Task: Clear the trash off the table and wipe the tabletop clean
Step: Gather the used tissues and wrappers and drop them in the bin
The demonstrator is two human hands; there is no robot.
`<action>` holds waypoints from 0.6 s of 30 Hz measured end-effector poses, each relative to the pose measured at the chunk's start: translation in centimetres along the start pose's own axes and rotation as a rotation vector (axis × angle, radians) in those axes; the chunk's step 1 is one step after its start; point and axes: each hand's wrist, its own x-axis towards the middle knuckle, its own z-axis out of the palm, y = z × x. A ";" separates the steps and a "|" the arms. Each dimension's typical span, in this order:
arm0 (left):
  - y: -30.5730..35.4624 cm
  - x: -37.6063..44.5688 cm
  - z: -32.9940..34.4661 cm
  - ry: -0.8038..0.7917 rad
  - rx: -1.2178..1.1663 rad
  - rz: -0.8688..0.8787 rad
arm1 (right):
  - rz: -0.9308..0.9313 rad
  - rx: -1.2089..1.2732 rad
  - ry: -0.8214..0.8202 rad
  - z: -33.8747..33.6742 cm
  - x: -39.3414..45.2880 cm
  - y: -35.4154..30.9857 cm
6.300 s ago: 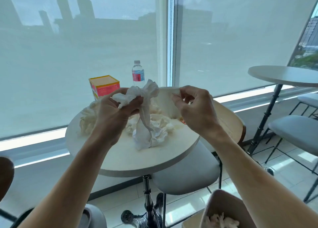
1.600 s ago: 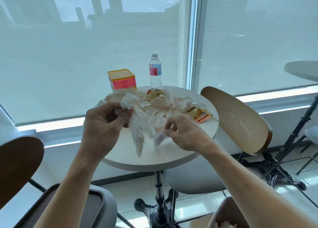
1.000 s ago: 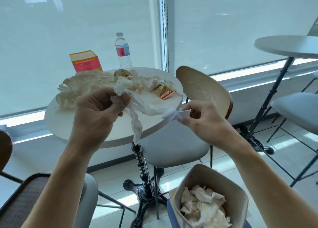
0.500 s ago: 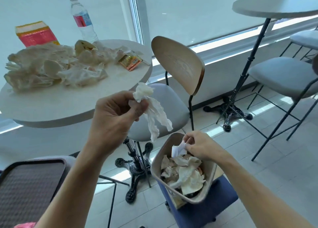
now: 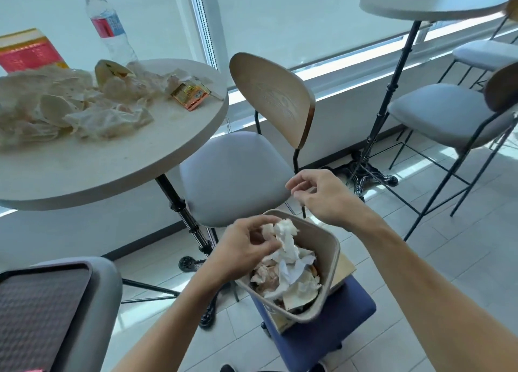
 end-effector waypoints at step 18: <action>6.9 -2.5 -14.2 0.278 0.081 0.235 | -0.277 0.097 -0.098 2.8 3.6 -14.8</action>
